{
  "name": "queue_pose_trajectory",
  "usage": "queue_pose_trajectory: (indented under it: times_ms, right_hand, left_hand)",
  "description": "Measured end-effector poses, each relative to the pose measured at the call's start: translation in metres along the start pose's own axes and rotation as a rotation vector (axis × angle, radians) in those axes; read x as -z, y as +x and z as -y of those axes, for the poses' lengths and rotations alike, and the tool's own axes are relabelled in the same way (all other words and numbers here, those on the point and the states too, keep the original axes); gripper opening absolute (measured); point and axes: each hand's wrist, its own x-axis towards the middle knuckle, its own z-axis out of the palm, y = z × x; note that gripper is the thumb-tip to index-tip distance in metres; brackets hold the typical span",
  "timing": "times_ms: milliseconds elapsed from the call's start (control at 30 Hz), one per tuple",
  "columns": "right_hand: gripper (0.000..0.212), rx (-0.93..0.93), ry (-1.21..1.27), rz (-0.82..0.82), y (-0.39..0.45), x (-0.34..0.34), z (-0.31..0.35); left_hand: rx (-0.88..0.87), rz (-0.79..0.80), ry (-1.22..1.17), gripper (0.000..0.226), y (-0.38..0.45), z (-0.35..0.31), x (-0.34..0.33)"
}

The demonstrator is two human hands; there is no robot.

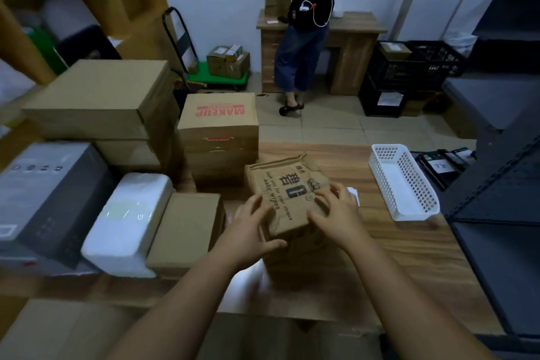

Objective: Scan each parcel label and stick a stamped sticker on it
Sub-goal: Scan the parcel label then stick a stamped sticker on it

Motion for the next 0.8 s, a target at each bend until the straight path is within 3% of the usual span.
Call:
queue_pose_trajectory:
  times_ms: [100,267,500,633,800]
  right_hand:
    - [0.057,-0.068,0.014,-0.040,0.006,0.007,-0.013]
    - [0.063,-0.088,0.360,0.012,0.007,0.008,-0.040]
    - [0.059,-0.103,0.795,0.174,-0.007,-0.001,-0.050]
    - [0.058,-0.050,0.724,0.104,-0.003,0.005,-0.038]
    - [0.044,0.169,0.595,0.075,0.001,0.017,-0.018]
  left_hand:
    - [0.038,-0.013,0.101,0.082,0.007,-0.022,-0.012]
    - [0.074,-0.063,0.305,0.064,0.012,-0.037,-0.018]
    - [0.130,-0.105,0.291,0.065,0.007,-0.044,-0.030]
    - [0.167,-0.107,0.197,0.066,0.003,-0.040,-0.026]
    - [0.175,-0.101,0.131,0.076,0.000,-0.025,-0.024]
